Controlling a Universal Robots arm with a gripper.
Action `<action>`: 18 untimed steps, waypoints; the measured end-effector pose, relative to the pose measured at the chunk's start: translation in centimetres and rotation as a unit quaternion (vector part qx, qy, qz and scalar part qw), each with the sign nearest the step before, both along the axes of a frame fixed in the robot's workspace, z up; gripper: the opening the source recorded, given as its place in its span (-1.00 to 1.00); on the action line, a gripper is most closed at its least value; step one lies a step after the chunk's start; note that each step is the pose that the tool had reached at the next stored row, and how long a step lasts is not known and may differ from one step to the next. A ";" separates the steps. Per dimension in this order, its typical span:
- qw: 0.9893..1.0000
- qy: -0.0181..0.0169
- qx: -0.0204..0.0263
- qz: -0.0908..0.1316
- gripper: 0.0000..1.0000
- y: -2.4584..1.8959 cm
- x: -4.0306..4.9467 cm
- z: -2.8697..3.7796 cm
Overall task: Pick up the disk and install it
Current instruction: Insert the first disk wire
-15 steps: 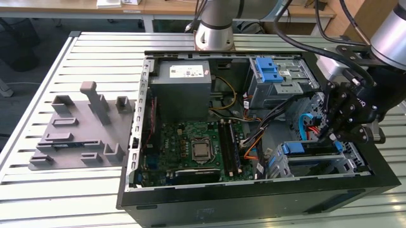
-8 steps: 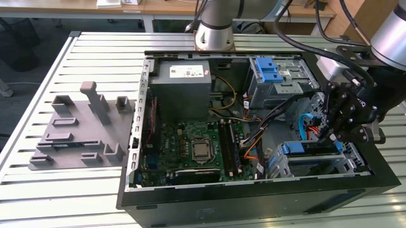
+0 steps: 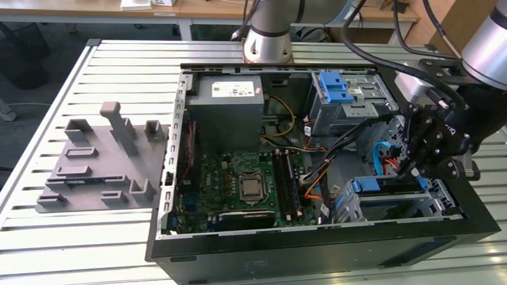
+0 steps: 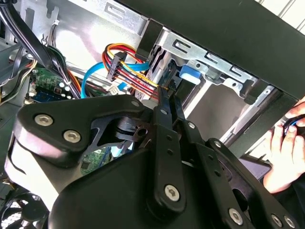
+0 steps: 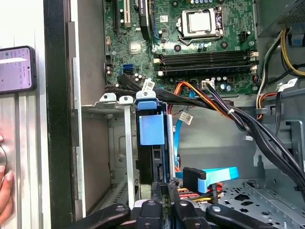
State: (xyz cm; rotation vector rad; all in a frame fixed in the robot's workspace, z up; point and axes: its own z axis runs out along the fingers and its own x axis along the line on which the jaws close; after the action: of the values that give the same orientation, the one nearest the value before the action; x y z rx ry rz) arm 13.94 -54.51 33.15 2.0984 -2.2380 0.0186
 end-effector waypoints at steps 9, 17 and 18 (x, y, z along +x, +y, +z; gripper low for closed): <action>1.000 0.000 0.000 0.000 -0.67 -0.01 0.00 -0.32; 1.000 0.000 0.000 0.000 -0.52 -0.01 0.00 0.62; 1.000 0.000 0.000 0.000 -0.52 -0.01 0.00 0.91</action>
State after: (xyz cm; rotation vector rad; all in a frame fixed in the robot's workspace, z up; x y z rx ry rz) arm 13.95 -54.52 34.06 2.0980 -2.2384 0.0186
